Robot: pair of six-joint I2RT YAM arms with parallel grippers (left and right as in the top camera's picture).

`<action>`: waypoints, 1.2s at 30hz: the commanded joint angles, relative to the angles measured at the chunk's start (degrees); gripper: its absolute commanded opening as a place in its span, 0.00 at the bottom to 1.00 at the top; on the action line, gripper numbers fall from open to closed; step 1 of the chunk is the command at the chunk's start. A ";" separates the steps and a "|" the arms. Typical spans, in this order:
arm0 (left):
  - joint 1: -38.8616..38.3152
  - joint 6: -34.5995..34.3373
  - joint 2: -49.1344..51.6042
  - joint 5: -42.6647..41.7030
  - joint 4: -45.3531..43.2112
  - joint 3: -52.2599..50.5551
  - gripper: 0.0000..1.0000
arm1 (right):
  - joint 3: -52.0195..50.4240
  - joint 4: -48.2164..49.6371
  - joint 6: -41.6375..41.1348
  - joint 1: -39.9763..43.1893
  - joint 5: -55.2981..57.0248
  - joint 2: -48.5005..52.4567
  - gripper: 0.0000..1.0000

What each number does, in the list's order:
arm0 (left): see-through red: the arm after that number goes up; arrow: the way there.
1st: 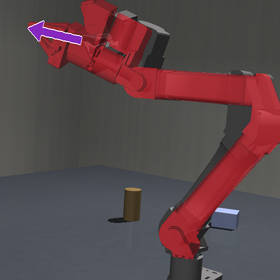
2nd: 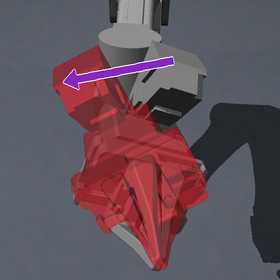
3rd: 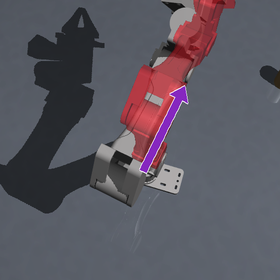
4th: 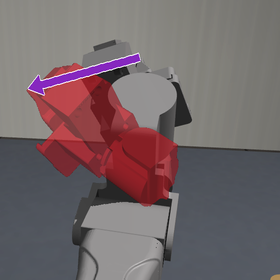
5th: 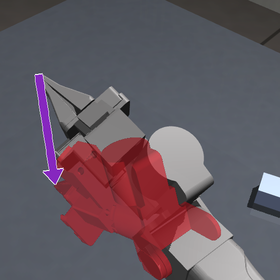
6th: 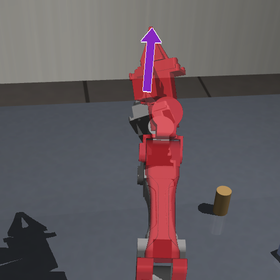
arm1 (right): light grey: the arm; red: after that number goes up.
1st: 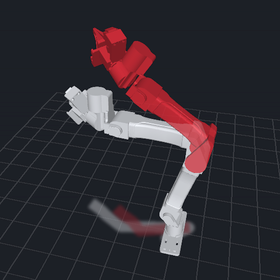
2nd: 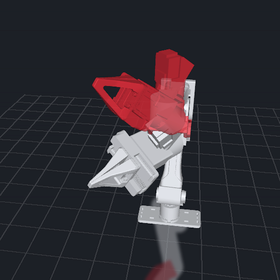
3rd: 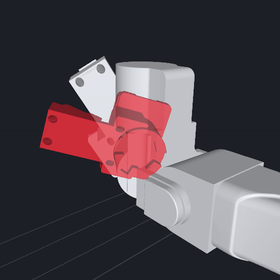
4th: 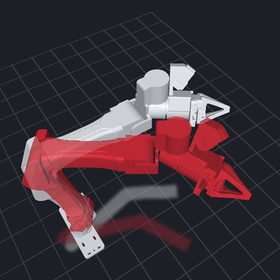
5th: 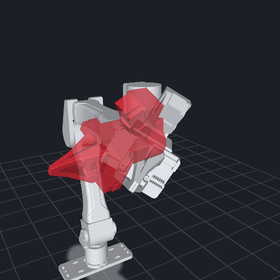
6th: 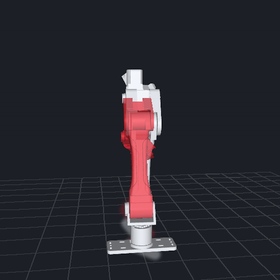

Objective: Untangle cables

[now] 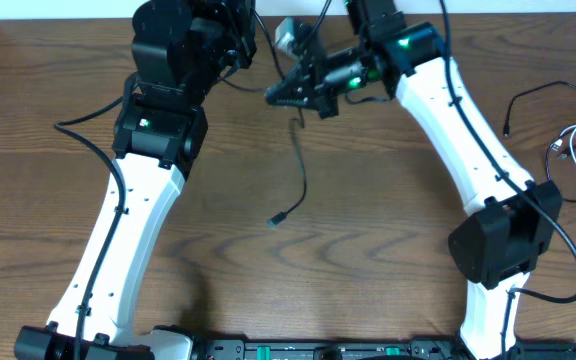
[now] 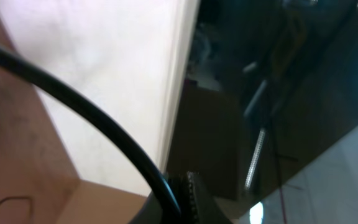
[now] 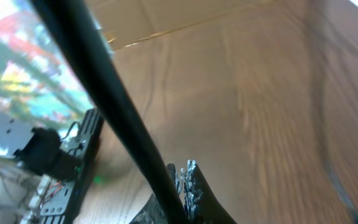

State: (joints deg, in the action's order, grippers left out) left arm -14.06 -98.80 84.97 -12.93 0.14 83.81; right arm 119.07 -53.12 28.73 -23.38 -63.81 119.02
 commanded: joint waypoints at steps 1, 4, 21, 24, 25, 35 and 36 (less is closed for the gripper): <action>0.02 0.15 -0.63 0.63 3.72 0.44 0.17 | -0.02 2.14 -12.02 4.42 3.78 -0.31 0.01; 0.02 2.99 -0.63 2.23 9.51 0.44 0.47 | 0.11 4.59 -21.57 8.50 7.91 -0.83 0.01; 0.00 32.83 -0.35 5.05 29.97 0.42 0.89 | 1.25 24.06 -65.92 39.87 42.53 -7.56 0.01; -0.04 32.79 -0.35 5.03 30.27 0.42 0.89 | 1.25 26.03 -66.90 42.75 49.03 -7.13 0.01; -0.04 32.79 -0.35 5.03 30.27 0.42 0.89 | 1.25 26.77 -66.90 43.56 51.60 -6.78 0.01; -0.15 32.81 -0.35 4.59 31.12 0.42 0.89 | 1.25 27.19 -67.49 50.38 59.12 0.63 0.03; -0.15 32.81 -0.35 4.59 31.12 0.42 0.89 | 1.25 27.17 -66.84 50.71 58.93 1.31 0.09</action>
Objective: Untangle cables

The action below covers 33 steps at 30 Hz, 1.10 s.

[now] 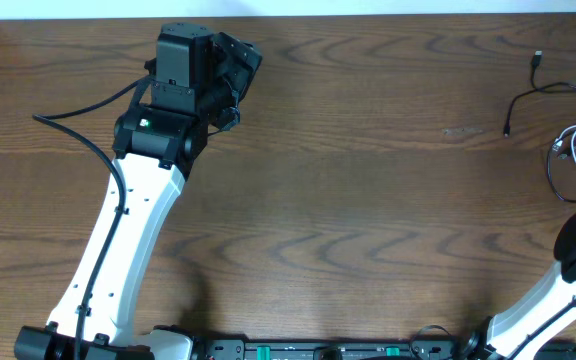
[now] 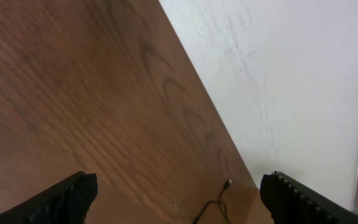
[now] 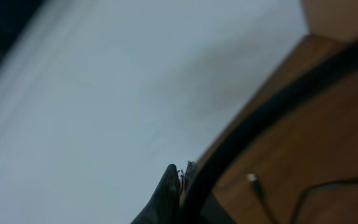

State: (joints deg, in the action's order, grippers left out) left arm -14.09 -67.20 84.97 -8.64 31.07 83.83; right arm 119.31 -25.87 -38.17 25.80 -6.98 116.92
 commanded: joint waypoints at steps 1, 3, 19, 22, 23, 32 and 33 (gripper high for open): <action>-0.13 1.20 -0.35 0.31 0.22 0.39 0.89 | 1.01 -0.13 1.05 1.90 1.42 4.15 0.25; -0.13 1.20 -0.35 0.31 0.22 0.39 0.89 | 1.01 -0.24 3.04 2.40 -1.05 4.76 0.77; 2.23 43.34 -4.61 0.35 -0.66 0.42 0.90 | 1.81 -20.81 10.38 3.23 -11.85 -5.14 0.99; 2.86 47.41 -7.78 0.37 -0.70 0.42 0.91 | 1.84 -25.38 10.38 3.28 -6.97 -7.28 0.99; 3.04 48.63 -8.96 0.37 -0.68 0.42 0.91 | 1.84 -26.69 10.38 3.41 -5.46 -7.72 0.99; 3.10 53.70 -16.65 0.81 -0.66 0.42 0.91 | 1.84 -36.15 22.01 2.49 -15.28 -9.01 0.99; 3.13 53.70 -17.20 0.81 -0.66 0.42 0.91 | 1.84 -36.94 23.82 2.05 -17.07 -9.46 0.99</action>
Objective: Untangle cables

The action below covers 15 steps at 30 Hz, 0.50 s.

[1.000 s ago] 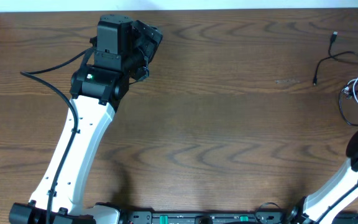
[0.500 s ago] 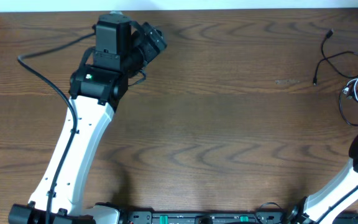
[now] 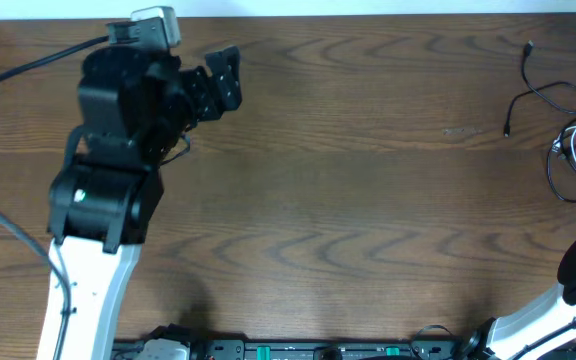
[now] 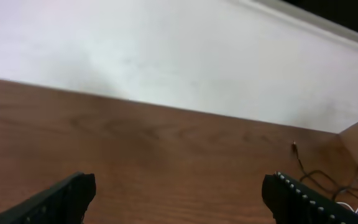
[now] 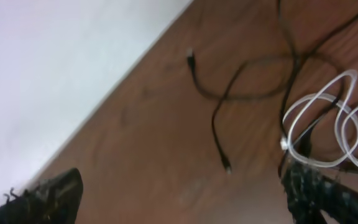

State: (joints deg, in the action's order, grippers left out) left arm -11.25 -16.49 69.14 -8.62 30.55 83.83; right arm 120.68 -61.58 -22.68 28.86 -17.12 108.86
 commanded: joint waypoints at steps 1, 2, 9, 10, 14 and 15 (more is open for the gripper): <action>0.33 2.99 -2.01 0.83 -0.09 0.42 0.91 | 0.46 -2.27 11.43 -1.68 -9.64 -2.12 0.99; 0.31 2.99 -2.45 1.16 0.11 0.42 0.91 | 0.46 -3.41 14.19 -2.43 -11.43 -2.89 0.99; 0.28 2.64 -2.99 3.08 7.74 0.39 0.91 | 0.44 -12.07 25.16 -8.72 -12.39 -11.32 0.99; 0.31 2.45 -2.84 3.10 8.48 0.39 0.91 | 0.46 -12.94 25.73 -9.40 -12.39 -12.39 0.99; 0.31 2.49 -1.68 3.13 12.33 0.39 0.91 | 0.44 -15.63 26.01 -12.26 -12.37 -17.70 0.99; 0.31 2.49 -1.33 3.13 13.66 0.39 0.91 | 0.46 -16.50 25.49 -12.59 -12.37 -18.93 0.99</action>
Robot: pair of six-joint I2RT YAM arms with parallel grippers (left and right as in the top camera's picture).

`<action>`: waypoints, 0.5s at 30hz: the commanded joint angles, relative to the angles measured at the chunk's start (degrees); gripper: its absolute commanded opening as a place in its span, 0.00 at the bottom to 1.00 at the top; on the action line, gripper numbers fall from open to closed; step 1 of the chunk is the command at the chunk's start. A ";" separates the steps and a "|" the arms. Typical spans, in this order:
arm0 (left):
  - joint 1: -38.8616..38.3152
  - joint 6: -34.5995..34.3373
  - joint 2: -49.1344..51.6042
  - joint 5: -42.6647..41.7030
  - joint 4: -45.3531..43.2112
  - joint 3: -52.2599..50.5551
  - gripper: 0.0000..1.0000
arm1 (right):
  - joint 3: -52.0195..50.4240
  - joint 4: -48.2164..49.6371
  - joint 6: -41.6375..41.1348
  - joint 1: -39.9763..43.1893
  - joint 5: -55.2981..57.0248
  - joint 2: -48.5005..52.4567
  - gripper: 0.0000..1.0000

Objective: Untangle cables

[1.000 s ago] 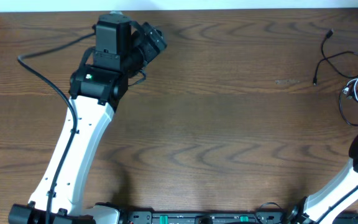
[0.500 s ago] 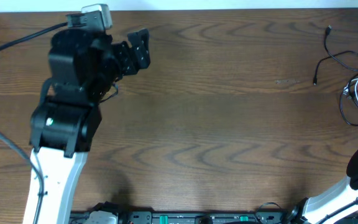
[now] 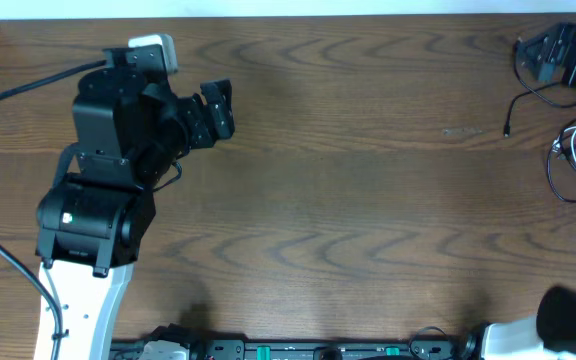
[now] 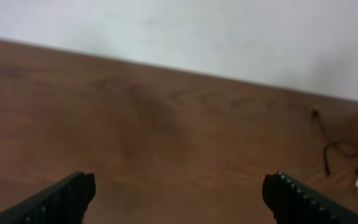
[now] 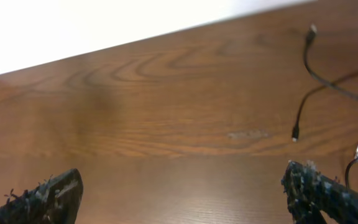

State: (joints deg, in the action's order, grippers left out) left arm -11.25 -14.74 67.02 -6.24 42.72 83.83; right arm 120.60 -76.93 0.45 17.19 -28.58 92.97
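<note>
A thin black cable (image 3: 524, 98) lies at the table's far right, one plug end (image 3: 506, 131) pointing inward. Beside it, separate from it, a white cable lies coiled. My right gripper (image 3: 558, 55) hovers open over the back right corner, above the black cable's far part. In the right wrist view the right gripper (image 5: 182, 177) is empty, with the black cable (image 5: 303, 106) ahead on the right. My left gripper (image 3: 218, 108) is open and empty at the back left; in its wrist view the left gripper (image 4: 179, 183) faces bare wood, the cables (image 4: 328, 149) far off.
The brown wooden table (image 3: 348, 200) ends at a white wall along the back. The left arm's black body (image 3: 118, 130) stands over the left side. A dark rail (image 3: 298, 350) runs along the front edge.
My right gripper, out of the overhead view before, now shows at the back right corner over the black cable. The left gripper has shifted slightly toward the front. Both stay open.
Both grippers were shut on the black cable, held up at the back middle with its end trailing on the table. Then the left was open, and the right, still shut on it, had gone off to the right. Then the right was open; the black cable lies beside the white one.
</note>
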 commanded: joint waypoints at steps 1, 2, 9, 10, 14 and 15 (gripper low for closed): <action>0.31 0.74 1.07 0.74 2.38 0.39 0.91 | 0.52 -2.03 2.16 -1.07 -0.92 -4.26 0.99; 0.31 0.74 1.40 0.74 3.50 0.39 0.91 | 0.52 -2.99 2.16 -1.05 -0.90 -5.31 0.99; 0.31 0.74 2.99 0.74 9.88 0.39 0.91 | 0.52 -10.51 2.21 -1.01 -0.26 -11.82 0.99; 0.31 0.74 3.10 0.74 10.36 0.39 0.91 | 0.52 -10.88 2.19 -1.01 -0.26 -12.28 0.99; 0.31 0.74 3.30 0.74 11.08 0.39 0.91 | 0.52 -11.39 2.21 -1.01 -0.26 -13.38 0.99; 0.31 0.74 3.34 0.74 11.08 0.39 0.91 | 0.52 -11.41 2.21 -1.03 -0.22 -13.44 0.99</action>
State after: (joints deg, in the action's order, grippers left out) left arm -11.25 -14.74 70.15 -6.02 53.60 83.83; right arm 120.77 -88.12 1.96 16.43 -28.73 80.40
